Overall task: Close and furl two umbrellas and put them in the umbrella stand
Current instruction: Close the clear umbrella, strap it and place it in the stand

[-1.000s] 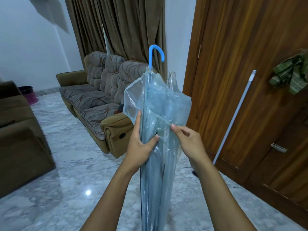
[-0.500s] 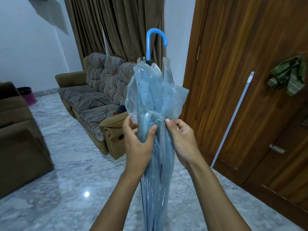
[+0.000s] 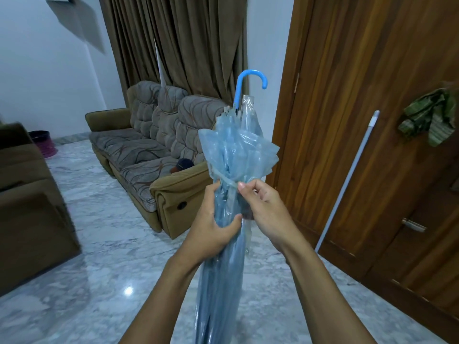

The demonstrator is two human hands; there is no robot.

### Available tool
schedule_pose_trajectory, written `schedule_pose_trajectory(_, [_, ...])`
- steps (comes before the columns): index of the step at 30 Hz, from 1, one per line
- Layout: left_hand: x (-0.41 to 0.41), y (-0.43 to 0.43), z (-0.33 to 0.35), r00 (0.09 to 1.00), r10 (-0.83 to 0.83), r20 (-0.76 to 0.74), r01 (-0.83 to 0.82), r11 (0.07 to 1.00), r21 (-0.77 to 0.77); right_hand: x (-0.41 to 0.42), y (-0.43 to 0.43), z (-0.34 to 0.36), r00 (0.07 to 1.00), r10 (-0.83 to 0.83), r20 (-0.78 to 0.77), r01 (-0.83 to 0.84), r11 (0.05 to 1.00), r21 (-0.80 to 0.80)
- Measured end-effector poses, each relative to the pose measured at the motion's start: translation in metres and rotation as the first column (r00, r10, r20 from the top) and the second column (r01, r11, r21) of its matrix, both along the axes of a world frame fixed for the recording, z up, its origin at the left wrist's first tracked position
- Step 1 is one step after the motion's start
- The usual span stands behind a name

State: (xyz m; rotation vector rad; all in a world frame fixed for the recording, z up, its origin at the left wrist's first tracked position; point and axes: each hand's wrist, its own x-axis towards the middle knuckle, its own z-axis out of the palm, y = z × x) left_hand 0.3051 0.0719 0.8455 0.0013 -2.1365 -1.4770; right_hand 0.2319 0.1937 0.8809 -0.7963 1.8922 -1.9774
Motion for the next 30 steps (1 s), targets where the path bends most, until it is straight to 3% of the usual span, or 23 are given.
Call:
schedule_pose_trajectory(10, [0.006, -0.001, 0.002, 0.99, 0.124, -0.061, -0.114, 0.982, 0.15, -0.014, 0.007, -0.001, 0.989, 0.012, 0.15, -0.004, 0.998, -0.057])
schedule_pose_trajectory(14, [0.009, -0.001, 0.005, 0.99, 0.12, -0.068, -0.102, 0.967, 0.234, -0.017, 0.009, -0.007, 0.988, -0.12, 0.095, 0.118, 0.993, 0.027])
schedule_pose_trajectory(16, [0.009, 0.0, 0.005, 0.994, 0.078, -0.08, -0.053, 0.959, 0.279, -0.02, 0.009, -0.008, 0.983, -0.17, 0.063, 0.168, 0.985, 0.03])
schedule_pose_trajectory(22, [0.01, -0.006, 0.01, 0.986, -0.15, -0.071, 0.166, 0.861, 0.48, -0.019, 0.004, -0.002, 0.967, -0.108, 0.23, 0.142, 0.98, -0.136])
schedule_pose_trajectory(26, [0.008, -0.01, 0.011, 0.969, -0.245, -0.019, 0.211, 0.788, 0.578, -0.015, -0.004, 0.002, 0.939, -0.096, 0.329, 0.177, 0.958, -0.225])
schedule_pose_trajectory(27, [0.007, -0.012, 0.01, 0.976, -0.216, 0.015, 0.174, 0.825, 0.538, -0.015, -0.005, 0.002, 0.94, -0.113, 0.323, 0.194, 0.954, -0.23])
schedule_pose_trajectory(30, [0.003, -0.017, 0.014, 0.994, 0.042, 0.101, -0.063, 0.975, 0.213, -0.016, -0.004, 0.005, 0.949, -0.156, 0.274, 0.224, 0.945, -0.24])
